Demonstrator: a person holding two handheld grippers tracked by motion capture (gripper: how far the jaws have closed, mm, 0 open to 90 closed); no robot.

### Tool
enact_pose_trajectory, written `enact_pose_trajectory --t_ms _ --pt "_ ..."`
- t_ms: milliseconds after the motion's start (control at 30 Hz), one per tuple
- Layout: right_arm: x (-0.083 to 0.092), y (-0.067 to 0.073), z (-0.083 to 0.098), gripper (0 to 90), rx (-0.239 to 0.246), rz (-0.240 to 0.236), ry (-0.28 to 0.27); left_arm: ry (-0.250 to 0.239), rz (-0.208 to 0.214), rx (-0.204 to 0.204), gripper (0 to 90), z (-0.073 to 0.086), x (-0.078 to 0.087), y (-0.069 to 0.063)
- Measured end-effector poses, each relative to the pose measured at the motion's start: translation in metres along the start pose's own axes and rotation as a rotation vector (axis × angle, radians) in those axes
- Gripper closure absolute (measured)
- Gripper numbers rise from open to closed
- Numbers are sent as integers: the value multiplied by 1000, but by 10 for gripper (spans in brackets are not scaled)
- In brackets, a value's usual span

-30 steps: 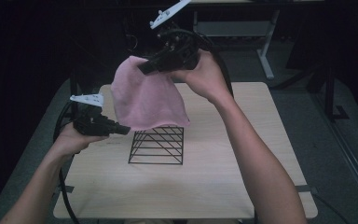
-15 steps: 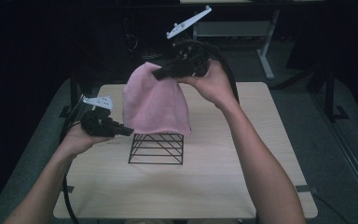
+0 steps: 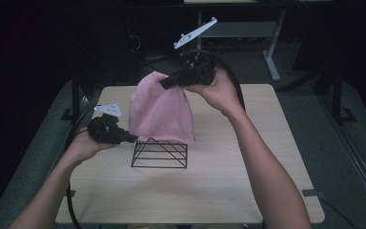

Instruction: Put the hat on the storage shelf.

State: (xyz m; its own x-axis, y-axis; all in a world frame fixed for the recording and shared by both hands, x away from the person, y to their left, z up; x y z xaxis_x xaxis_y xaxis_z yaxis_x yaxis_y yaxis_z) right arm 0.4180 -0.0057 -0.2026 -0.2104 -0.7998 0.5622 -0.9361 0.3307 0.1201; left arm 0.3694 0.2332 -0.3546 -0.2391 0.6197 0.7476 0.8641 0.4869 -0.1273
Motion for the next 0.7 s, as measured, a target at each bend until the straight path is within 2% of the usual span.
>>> enact_pose_trajectory --t_ms 100,467,633,667,700 --pt "-4 1 2 815 8 -7 0 11 -4 -4 844 3 -1 1" --pt "-22 12 14 811 23 -80 -4 28 -33 7 844 23 -8 5" --pt "-28 14 23 809 16 -112 -7 35 -43 5 844 32 -13 6" --pt "-29 14 25 809 13 -120 -7 32 -41 16 844 34 -14 6" --pt "-31 14 27 809 10 -124 -5 46 -43 11 844 36 -14 7"
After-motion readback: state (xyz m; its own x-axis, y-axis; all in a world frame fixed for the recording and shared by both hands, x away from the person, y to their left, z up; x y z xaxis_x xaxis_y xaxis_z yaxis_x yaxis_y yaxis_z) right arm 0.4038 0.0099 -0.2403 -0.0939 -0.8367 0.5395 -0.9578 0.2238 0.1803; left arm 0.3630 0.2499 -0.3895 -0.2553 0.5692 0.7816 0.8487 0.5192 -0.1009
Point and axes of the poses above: each handheld gripper's, and its own axes: x roughly backward along the jaws, z roughly out of its underside, y roughly to its left, the point moved 4 cm from there along -x, roughly forward along the jaws
